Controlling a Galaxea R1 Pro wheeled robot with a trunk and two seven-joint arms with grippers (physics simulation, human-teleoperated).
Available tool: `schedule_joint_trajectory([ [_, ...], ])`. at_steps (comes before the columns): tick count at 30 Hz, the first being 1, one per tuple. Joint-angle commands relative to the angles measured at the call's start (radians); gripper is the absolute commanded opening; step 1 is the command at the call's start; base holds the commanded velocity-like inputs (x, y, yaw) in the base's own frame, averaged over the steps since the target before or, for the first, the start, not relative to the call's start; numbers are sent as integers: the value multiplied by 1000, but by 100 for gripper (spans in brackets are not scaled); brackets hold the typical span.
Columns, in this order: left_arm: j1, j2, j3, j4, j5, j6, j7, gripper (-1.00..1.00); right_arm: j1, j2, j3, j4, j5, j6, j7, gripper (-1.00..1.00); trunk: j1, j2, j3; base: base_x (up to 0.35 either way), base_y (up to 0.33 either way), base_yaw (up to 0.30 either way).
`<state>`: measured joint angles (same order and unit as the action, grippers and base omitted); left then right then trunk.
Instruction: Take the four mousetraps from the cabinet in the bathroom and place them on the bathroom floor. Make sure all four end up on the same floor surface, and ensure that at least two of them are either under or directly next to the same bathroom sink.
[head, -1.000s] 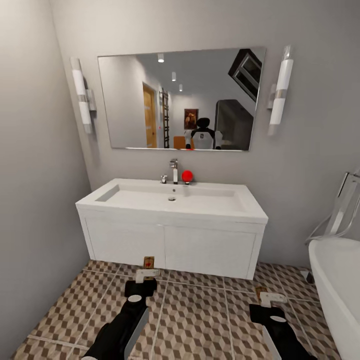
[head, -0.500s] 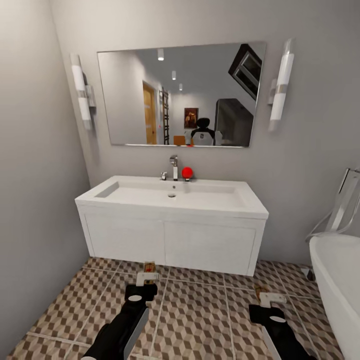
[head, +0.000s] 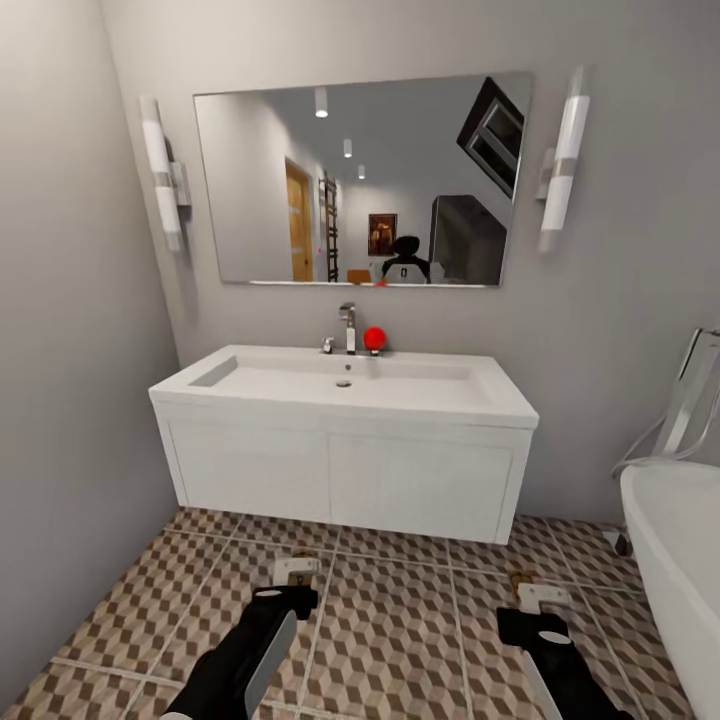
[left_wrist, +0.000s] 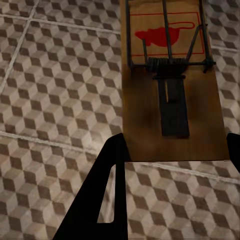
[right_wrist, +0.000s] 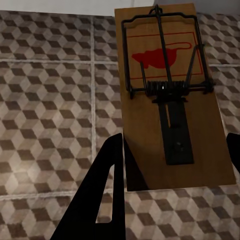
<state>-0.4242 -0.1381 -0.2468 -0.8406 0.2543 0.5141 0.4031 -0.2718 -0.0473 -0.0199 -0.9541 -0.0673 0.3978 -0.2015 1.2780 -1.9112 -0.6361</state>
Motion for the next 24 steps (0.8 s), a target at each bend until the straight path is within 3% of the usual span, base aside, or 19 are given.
schedule_joint_trajectory([
  [1, -1, 1, -3, -1, 12, 5, 11, -100, -1, 0, 1, -2, -8, 4, -6, -100, 4, -8, -4, 0, 0, 0],
  [24, -1, 1, -7, -5, 16, 4, 12, -100, -1, 0, 1, -2, -8, 4, -3, -100, 92, -169, -76, 0, 0, 0],
])
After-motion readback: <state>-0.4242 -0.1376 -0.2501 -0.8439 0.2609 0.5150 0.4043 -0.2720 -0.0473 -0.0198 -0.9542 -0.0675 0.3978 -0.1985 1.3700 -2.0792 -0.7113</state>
